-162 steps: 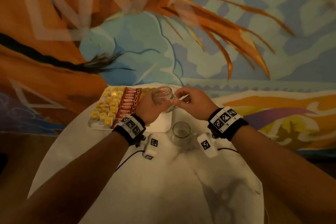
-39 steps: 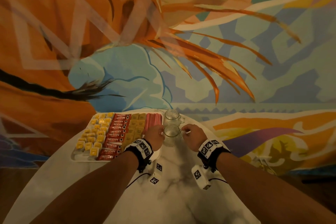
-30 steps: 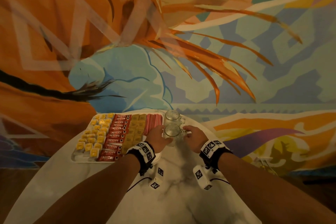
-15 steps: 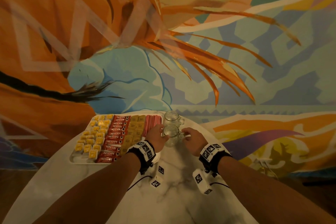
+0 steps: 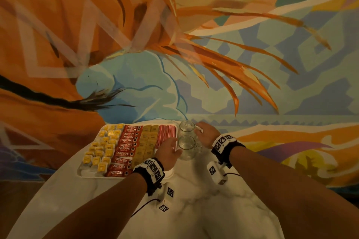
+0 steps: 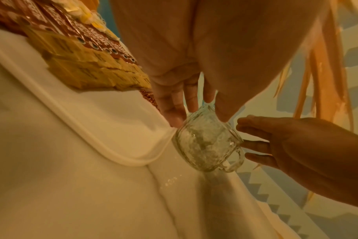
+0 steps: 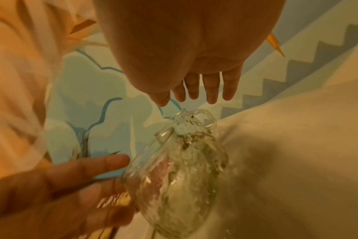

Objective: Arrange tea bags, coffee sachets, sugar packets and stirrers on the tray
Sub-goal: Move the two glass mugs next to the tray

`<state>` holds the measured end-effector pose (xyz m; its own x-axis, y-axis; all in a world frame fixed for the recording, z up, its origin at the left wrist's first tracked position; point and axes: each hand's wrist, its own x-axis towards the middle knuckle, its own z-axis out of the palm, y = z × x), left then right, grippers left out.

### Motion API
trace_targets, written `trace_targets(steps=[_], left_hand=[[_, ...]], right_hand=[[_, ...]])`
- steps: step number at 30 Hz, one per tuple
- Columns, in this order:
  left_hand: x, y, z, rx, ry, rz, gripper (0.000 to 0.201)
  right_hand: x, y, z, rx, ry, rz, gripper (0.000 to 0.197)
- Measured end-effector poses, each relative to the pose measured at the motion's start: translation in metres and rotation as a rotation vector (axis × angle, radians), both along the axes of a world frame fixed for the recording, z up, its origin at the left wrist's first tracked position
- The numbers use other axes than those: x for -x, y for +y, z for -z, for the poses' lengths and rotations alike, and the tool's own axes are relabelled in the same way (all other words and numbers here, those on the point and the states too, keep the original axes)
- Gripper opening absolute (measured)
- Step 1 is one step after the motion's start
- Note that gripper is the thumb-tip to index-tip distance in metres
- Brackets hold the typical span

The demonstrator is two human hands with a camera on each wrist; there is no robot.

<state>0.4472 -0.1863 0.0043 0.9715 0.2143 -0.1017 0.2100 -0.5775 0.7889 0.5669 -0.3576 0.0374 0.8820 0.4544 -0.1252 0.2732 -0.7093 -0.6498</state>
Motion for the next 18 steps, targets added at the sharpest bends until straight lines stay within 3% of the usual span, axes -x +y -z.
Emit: trace_targets(steps=[7, 18], left_hand=[[0.005, 0.003, -0.006, 0.096, -0.014, 0.094, 0.046], [0.006, -0.001, -0.011, 0.117, -0.012, 0.075, 0.043]], right_hand=[[-0.013, 0.009, 0.006, 0.045, -0.041, -0.050, 0.035], [-0.005, 0.003, -0.005, 0.024, -0.052, -0.042, 0.038]])
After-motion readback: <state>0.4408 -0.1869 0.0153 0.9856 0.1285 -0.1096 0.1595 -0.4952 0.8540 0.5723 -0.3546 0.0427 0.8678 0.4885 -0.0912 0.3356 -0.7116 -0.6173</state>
